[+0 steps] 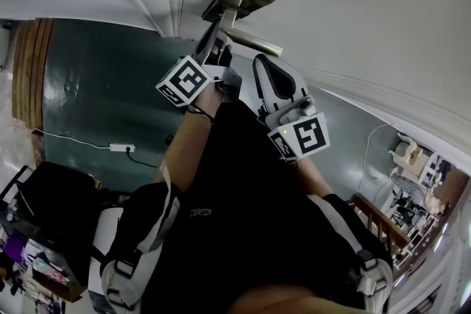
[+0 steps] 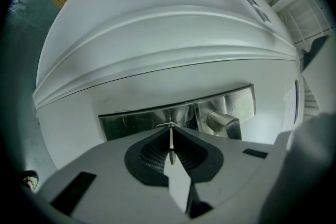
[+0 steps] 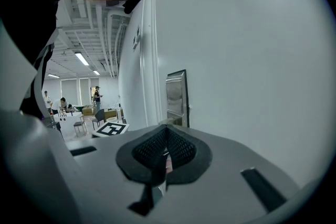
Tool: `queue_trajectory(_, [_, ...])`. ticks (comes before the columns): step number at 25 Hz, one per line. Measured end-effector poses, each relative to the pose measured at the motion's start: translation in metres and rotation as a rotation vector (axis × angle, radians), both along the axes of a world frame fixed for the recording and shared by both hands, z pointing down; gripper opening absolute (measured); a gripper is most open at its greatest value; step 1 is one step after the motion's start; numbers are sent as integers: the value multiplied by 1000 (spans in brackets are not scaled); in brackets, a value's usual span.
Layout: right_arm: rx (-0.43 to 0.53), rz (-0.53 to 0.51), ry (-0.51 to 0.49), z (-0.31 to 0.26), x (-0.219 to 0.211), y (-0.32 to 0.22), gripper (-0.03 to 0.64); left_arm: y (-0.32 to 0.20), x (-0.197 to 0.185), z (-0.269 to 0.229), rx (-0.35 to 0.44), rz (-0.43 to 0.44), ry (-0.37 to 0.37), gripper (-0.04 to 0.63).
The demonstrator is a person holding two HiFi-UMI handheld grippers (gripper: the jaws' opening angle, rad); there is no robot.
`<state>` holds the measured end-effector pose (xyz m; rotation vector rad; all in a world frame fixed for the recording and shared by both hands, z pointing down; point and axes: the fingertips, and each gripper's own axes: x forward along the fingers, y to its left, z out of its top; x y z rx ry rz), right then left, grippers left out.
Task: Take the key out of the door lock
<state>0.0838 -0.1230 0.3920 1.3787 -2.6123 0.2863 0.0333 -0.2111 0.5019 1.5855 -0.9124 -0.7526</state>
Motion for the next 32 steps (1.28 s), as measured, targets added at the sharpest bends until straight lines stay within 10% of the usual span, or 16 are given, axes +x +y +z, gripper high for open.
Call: queue_trajectory(32, [-5, 4, -7, 2, 1, -10, 8, 0, 0, 4, -34, -100, 118, 38])
